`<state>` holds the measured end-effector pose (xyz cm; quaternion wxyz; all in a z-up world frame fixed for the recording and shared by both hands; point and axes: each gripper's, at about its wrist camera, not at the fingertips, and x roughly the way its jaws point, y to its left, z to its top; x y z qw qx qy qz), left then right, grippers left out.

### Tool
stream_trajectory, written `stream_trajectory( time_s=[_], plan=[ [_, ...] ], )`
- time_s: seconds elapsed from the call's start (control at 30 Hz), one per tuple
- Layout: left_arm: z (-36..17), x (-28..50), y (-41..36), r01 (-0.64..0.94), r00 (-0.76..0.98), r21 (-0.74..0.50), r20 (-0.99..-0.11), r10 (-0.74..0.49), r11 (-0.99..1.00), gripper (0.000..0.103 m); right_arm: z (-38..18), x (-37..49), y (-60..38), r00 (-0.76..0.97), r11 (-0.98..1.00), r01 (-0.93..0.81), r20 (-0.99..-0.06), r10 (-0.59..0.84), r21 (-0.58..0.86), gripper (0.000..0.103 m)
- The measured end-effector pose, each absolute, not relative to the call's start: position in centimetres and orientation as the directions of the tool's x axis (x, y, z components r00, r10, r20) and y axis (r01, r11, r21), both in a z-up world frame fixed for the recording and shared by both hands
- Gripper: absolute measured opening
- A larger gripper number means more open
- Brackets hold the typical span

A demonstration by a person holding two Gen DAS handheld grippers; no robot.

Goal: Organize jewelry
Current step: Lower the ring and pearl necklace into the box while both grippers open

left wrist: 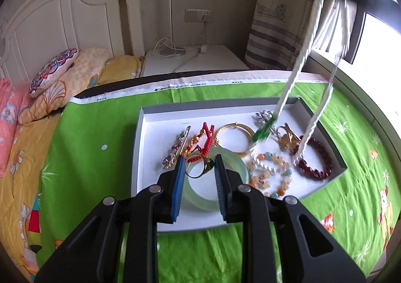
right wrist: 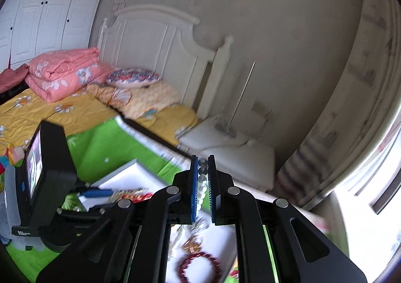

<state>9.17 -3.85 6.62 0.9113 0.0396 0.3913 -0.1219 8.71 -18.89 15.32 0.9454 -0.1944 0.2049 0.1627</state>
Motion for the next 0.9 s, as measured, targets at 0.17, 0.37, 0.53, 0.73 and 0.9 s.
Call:
stream_trajectory(
  time_s=[0.17,0.37,0.53,0.73,0.9],
  plan=[
    [6.3,10.2,-4.6,0.248,0.672,0.004,-0.721,-0.169,0.969,0.024,11.2,10.2,-18.7,0.786,0.859,-0.443,-0.573,0.234,-0.258,0.009],
    [5.8,10.7,-4.4,0.217,0.678,0.005,-0.72,-0.147,0.976,0.066,6.7,12.6,-20.8,0.581,0.864,-0.502,-0.75,0.316,-0.025,0.011],
    [6.0,10.3,-3.3,0.186,0.699,-0.013,-0.701,-0.141,0.982,0.088,5.0,11.5,-22.8,0.558,0.873,-0.487,-0.769,0.312,0.001,0.061],
    [6.5,7.2,-0.9,0.143,0.723,-0.035,-0.679,-0.128,0.989,0.1,5.1,6.5,-26.2,0.587,0.861,-0.507,-0.713,0.383,0.045,0.061],
    [6.2,2.3,2.4,0.079,0.732,-0.087,-0.671,-0.117,0.993,0.1,3.1,1.7,-28.9,0.568,0.857,-0.508,-0.715,0.408,0.086,0.063]
  ],
)
